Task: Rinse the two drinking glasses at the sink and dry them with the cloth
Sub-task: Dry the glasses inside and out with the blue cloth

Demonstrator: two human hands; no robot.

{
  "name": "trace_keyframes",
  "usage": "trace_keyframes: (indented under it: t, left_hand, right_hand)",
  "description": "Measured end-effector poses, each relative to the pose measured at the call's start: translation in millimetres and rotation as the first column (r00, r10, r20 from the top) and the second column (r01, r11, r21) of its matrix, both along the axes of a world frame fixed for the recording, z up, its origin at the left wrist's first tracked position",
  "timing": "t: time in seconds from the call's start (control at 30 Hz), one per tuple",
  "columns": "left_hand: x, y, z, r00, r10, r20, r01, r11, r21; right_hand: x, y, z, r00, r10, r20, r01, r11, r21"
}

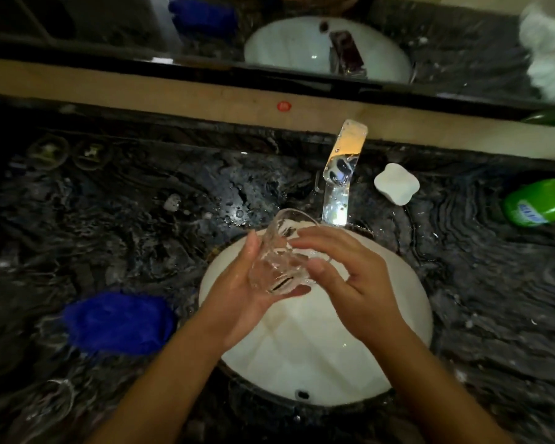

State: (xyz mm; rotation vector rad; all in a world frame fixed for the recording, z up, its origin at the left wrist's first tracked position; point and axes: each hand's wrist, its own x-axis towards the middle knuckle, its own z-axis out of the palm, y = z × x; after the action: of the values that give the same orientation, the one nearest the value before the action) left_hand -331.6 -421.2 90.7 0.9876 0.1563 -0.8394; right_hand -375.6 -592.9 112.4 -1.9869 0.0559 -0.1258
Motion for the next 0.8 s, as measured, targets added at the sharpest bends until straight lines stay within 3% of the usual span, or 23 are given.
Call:
trace_keyframes:
  t: [0.1, 0.2, 0.3, 0.47, 0.57, 0.67, 0.8]
  left_hand:
    - [6, 19, 16, 0.991, -0.065, 0.114, 0.042, 0.981, 0.191]
    - [13, 39, 27, 0.937, -0.208, 0.281, 0.114, 0.941, 0.318]
    - [11, 52, 34, 0.884, -0.301, 0.357, 0.186, 0.928, 0.322]
    - [-10, 60, 42, 0.883, -0.243, 0.401, 0.113, 0.940, 0.321]
    - [-30, 71, 50, 0.871, -0.204, 0.447, 0.021, 0.924, 0.382]
    - [-52, 89, 56, 0.840, -0.242, 0.486, -0.024, 0.878, 0.479]
    - [-92, 104, 69, 0.847, -0.166, 0.505, -0.125, 0.861, 0.493]
  right_hand:
    - [0, 17, 15, 0.992, -0.125, -0.034, 0.128, 0.982, 0.136]
    - [1, 32, 24, 0.986, -0.130, -0.102, 0.149, 0.968, 0.204]
    - [-3, 50, 26, 0.977, -0.113, -0.181, 0.161, 0.948, 0.274]
    - [-24, 70, 30, 0.977, -0.081, -0.198, 0.123, 0.971, 0.207]
    - [-39, 74, 34, 0.980, -0.021, -0.200, 0.052, 0.987, 0.150]
    - [-52, 73, 38, 0.969, 0.113, -0.220, -0.085, 0.987, 0.133]
    - [-68, 75, 51, 0.923, 0.320, -0.215, -0.291, 0.944, 0.154]
